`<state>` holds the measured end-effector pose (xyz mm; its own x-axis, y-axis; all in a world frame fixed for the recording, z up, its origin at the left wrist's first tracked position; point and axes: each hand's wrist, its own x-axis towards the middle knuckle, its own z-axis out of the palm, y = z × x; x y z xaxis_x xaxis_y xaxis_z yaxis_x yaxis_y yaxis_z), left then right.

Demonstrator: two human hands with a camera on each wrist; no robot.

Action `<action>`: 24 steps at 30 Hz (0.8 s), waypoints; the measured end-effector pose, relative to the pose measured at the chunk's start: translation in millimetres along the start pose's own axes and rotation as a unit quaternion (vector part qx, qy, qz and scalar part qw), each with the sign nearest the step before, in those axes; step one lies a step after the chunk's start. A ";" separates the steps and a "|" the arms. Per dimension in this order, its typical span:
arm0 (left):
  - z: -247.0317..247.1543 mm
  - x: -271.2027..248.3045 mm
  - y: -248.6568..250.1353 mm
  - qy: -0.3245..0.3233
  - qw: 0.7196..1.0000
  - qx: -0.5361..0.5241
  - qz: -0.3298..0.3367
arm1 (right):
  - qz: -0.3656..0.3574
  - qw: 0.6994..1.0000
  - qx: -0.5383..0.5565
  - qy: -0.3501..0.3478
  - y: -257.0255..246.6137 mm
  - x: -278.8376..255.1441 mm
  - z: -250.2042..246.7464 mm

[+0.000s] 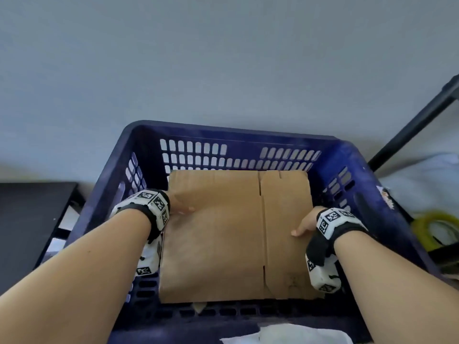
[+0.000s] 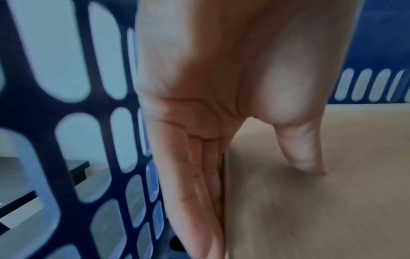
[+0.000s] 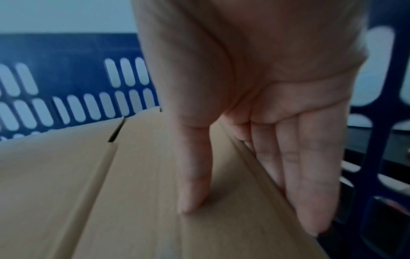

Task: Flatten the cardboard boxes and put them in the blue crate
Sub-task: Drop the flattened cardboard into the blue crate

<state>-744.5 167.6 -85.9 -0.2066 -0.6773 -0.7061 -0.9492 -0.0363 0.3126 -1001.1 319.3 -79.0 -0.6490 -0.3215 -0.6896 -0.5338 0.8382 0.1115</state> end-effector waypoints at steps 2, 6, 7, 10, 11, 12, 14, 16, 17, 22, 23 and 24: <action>9.8 9.7 1.8 -0.017 1.000 0.008 -0.022 | 0.007 1.000 -0.015 -0.020 -3.2 19.1 8.9; 21.6 31.5 -0.6 -0.011 1.000 0.017 -0.020 | -0.007 0.998 -0.050 -0.042 -4.8 70.3 22.0; 23.4 36.4 -1.4 -0.012 1.000 0.018 -0.021 | -0.010 0.997 -0.061 -0.047 -5.9 75.7 22.7; 24.7 43.9 -0.7 -0.025 0.999 0.010 -0.042 | -0.010 0.993 -0.092 -0.069 -11.7 62.5 15.0; 24.1 44.5 0.4 -0.045 0.997 -0.007 -0.065 | -0.007 0.992 -0.101 -0.077 -11.4 63.7 12.8; 23.1 44.9 1.1 -0.064 0.994 -0.026 -0.083 | -0.006 0.991 -0.106 -0.087 -9.9 66.1 10.1; 18.4 46.9 0.9 -0.094 0.990 -0.045 -0.100 | -0.013 0.988 -0.116 -0.102 -9.1 67.5 5.3; 13.1 49.9 -1.5 -0.110 0.986 -0.051 -0.111 | -0.020 0.985 -0.127 -0.116 -8.1 69.1 0.2; 10.4 50.4 -2.3 -0.115 0.986 -0.051 -0.112 | -0.023 0.984 -0.131 -0.123 -7.8 70.4 -1.6; 2.5 55.7 -7.8 -0.118 0.988 -0.031 -0.091 | -0.025 0.981 -0.132 -0.137 -2.9 77.0 -6.5; 1.5 56.3 -8.6 -0.118 0.989 -0.030 -0.087 | -0.023 0.981 -0.133 -0.143 -1.9 78.3 -7.3; 0.9 56.0 -8.8 -0.118 0.989 -0.026 -0.084 | -0.020 0.980 -0.135 -0.146 -1.7 79.0 -7.3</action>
<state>-747.9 130.7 -128.8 -0.1025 -0.4674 -0.8781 -0.9624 -0.1765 0.2063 -1055.4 289.3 -128.4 -0.4641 -0.1788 -0.8676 -0.7049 0.6677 0.2395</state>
